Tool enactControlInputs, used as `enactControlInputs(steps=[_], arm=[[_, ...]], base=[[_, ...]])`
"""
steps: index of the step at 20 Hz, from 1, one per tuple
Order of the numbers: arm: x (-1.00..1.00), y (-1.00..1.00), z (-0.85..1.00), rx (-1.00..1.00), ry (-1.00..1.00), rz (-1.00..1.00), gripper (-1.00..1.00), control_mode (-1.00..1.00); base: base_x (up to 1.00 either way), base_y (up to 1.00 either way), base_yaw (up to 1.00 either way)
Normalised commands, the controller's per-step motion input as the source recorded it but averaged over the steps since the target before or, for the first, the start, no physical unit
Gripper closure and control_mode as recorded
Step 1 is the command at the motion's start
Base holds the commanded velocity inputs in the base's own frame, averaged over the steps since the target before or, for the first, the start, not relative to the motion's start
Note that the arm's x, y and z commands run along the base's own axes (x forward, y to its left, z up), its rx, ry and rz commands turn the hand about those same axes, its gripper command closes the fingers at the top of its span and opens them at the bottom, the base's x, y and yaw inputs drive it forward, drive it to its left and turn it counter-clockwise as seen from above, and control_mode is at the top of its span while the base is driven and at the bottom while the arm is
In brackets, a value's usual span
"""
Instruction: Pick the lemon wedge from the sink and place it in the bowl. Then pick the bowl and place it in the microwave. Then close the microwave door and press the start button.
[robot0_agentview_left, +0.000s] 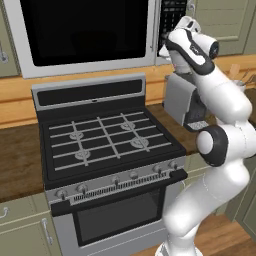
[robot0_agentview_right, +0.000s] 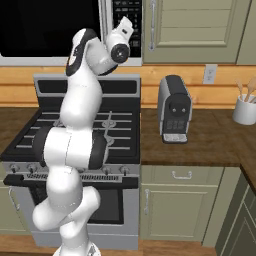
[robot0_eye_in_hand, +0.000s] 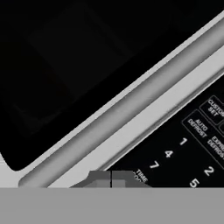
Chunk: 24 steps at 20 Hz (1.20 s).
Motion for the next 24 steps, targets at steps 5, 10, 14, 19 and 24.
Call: enactControlInputs(steps=[5,10,14,19,24], arm=[[-0.25,-0.28,-0.39,0.00,-0.02,0.30,1.00,-1.00],[0.04,0.04,-0.24,-0.03,-0.09,0.13,1.00,-1.00],[0.38,0.04,0.00,-0.05,-0.14,0.00,1.00,-1.00],[0.45,0.00,-0.03,-0.03,-0.07,0.00,1.00,-1.00],[0.59,0.00,0.00,0.00,0.00,-0.01,1.00,-1.00]], base=[[0.00,0.00,0.00],[0.00,0.00,0.00],[0.00,0.00,0.00],[0.00,0.00,0.00],[0.00,0.00,0.00]])
